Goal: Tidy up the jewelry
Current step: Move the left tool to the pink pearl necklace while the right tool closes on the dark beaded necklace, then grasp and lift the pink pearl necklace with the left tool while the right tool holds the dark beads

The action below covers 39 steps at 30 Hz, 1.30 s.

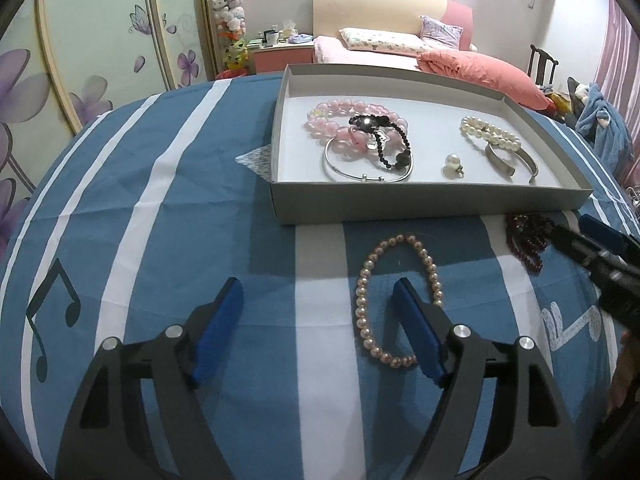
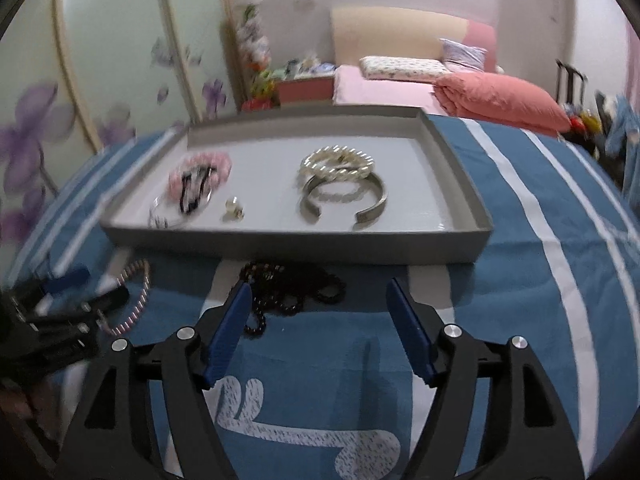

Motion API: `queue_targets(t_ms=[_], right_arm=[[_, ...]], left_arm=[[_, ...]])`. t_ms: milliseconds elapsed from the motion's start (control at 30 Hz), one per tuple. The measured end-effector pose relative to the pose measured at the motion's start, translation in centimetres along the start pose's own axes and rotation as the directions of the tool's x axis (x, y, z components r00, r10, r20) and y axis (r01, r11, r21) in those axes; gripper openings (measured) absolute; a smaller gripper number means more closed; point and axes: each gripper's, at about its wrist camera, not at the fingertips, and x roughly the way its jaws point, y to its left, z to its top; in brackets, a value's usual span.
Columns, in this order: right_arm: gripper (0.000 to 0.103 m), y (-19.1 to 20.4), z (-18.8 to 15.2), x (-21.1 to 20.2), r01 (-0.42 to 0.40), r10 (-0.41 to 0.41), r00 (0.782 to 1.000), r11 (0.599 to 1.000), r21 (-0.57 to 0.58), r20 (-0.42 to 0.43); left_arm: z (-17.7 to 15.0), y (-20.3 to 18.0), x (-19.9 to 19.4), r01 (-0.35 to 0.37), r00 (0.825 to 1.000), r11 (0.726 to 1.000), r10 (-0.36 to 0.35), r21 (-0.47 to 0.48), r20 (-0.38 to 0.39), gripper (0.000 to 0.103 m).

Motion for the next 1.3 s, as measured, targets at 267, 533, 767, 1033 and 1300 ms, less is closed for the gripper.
queue_targets(t_ms=[267,533,767,1033,1300], right_arm=[[0.074,1.6,1.0,2.7,0.002,-0.011,0.995,0.996,-0.094,-0.099],[0.026,1.5,1.1,2.5,-0.040,0.032,0.995,0.995,-0.088,-0.090],[0.015,-0.1,-0.3,1.0,-0.012,0.010,0.997,1.000,-0.029,-0.079],[0.016,-0.7,-1.2,0.0,0.013,-0.014,0.997,1.000,-0.005,-0.079],[0.016,-1.2,-1.2,0.1,-0.006,0.007,0.997,1.000,0.012,-0.080]], left_arm=[[0.0,0.1,-0.1,0.012,1.000,1.000,-0.012,-0.008,0.003,0.075],[0.0,0.1,-0.1,0.010,1.000,1.000,-0.010,-0.007,0.002,0.075],[0.1,-0.2,-0.1,-0.003,1.000,1.000,0.003,0.008,0.004,0.069],[0.3,-1.8,-0.3,0.028,0.999,0.995,-0.030,0.094,0.019,0.033],[0.4,-2.6,-0.2,0.032,0.999,0.989,-0.035,0.146,0.017,0.023]])
